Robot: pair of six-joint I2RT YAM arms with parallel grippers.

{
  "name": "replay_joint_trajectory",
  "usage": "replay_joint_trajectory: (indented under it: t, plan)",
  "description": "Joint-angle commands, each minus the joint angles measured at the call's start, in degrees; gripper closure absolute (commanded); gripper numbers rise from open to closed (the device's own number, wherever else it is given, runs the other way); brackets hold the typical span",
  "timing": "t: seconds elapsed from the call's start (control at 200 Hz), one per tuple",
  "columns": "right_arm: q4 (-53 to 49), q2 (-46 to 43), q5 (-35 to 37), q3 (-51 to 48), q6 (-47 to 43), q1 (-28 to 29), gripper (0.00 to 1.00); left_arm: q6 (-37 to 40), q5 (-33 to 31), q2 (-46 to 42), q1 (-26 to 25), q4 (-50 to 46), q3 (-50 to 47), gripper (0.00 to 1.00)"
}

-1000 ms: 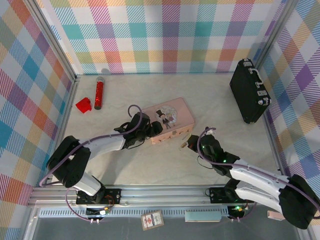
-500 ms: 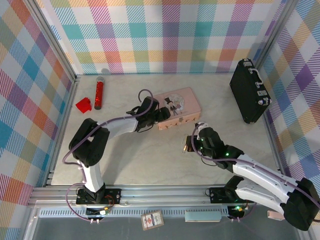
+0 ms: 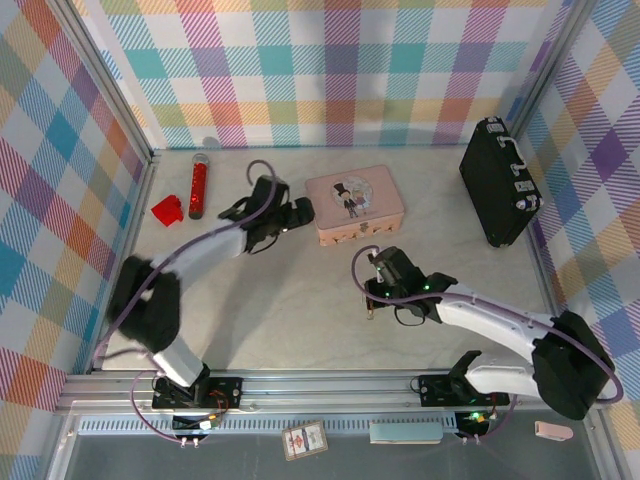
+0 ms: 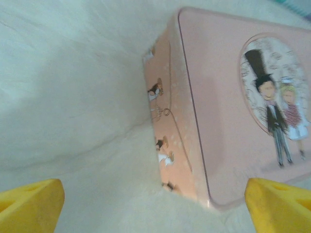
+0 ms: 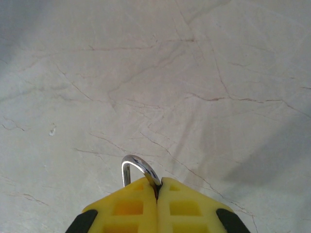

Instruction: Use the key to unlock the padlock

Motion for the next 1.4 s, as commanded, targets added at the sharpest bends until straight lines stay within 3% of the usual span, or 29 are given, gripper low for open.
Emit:
replay_joint_trajectory:
  t: [0.0, 0.2, 0.345, 0.525, 0.835, 1.055, 1.27, 1.395]
  plan:
    - [-0.9, 1.9, -1.5, 3.0, -2.1, 1.3, 1.00, 3.9, -6.4, -11.5, 0.0, 2.7, -7.9, 0.04]
    - [-2.0, 7.4, -1.7, 6.5, -3.3, 3.2, 1.00, 5.0, -10.9, -35.3, 0.0, 1.7, -25.8, 0.03]
    - [-1.8, 12.1, -2.2, 9.0, -2.8, 4.3, 1.00, 4.0, -13.8, -52.9, 0.1, -5.3, -34.5, 0.01]
    - [-3.4, 19.5, -2.1, 14.0, -2.5, 6.4, 1.00, 4.9, -12.8, -64.1, 0.1, -10.5, -38.8, 0.00]
    - [-6.7, 29.0, -1.7, 21.9, -1.1, 8.5, 1.00, 6.5, -12.7, -65.2, 0.1, -12.7, -39.1, 0.00]
    - [-9.6, 29.0, -1.0, 23.4, -1.4, 8.7, 0.71, 6.1, -14.3, -65.8, 0.1, -14.9, -39.0, 0.00]
    - [-10.9, 23.4, 0.9, 21.5, -2.5, 8.7, 0.64, 4.7, -16.7, -64.5, 0.1, -15.9, -38.3, 0.00]
    - [-13.8, 17.5, 3.5, 21.3, -4.8, 8.7, 0.63, 2.2, -24.2, -58.2, 0.1, -18.0, -35.0, 0.00]
